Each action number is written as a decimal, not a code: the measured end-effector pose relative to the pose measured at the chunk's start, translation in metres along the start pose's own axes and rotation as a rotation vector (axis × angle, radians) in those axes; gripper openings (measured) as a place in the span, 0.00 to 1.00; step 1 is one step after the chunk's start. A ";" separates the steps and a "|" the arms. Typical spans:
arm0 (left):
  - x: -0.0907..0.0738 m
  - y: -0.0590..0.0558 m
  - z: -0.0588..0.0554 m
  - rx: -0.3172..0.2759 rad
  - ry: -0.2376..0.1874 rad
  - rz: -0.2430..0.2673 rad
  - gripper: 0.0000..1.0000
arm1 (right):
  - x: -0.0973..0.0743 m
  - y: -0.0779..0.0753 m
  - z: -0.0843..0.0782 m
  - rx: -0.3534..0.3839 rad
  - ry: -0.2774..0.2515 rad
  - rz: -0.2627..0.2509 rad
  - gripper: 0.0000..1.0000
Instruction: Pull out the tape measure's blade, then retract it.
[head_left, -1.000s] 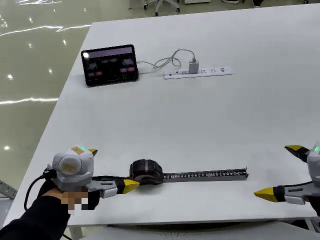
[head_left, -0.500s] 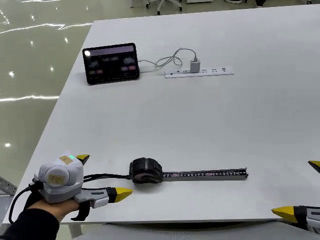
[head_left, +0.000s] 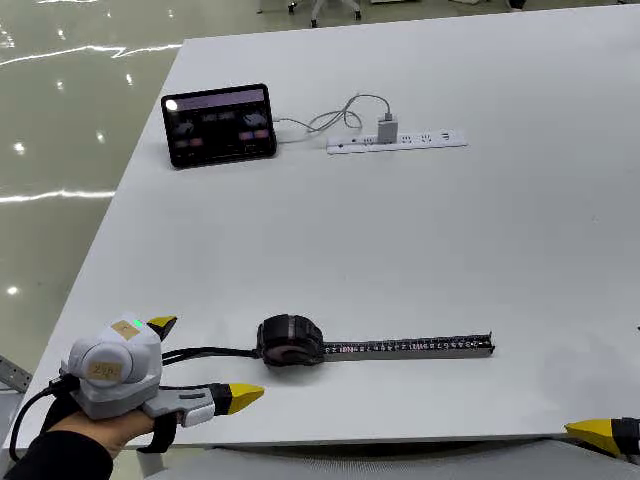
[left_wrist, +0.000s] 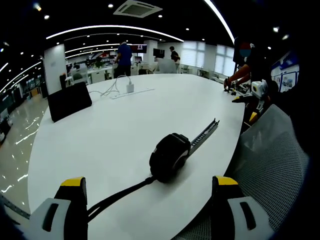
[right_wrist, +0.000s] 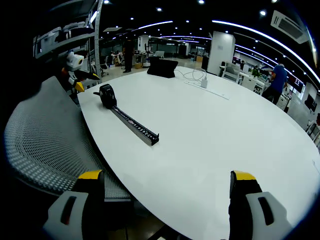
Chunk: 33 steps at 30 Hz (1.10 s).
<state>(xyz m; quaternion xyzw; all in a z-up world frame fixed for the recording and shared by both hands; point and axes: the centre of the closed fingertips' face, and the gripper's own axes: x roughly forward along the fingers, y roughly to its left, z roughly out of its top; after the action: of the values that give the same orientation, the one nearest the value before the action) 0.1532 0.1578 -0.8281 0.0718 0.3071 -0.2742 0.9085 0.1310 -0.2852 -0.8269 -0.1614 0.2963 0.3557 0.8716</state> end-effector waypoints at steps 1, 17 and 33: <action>0.001 0.000 0.000 0.000 0.000 0.001 1.00 | -0.001 0.000 0.001 -0.004 0.002 -0.003 1.00; 0.006 -0.008 0.004 -0.063 0.035 -0.015 1.00 | -0.004 0.000 -0.001 -0.007 0.036 0.022 1.00; 0.024 -0.034 0.038 -0.111 0.122 0.044 1.00 | 0.010 -0.001 0.025 -0.063 0.045 0.069 1.00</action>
<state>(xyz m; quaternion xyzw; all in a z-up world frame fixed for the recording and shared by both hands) 0.1709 0.1071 -0.8106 0.0445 0.3748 -0.2319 0.8965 0.1473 -0.2679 -0.8143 -0.1867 0.3099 0.3910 0.8463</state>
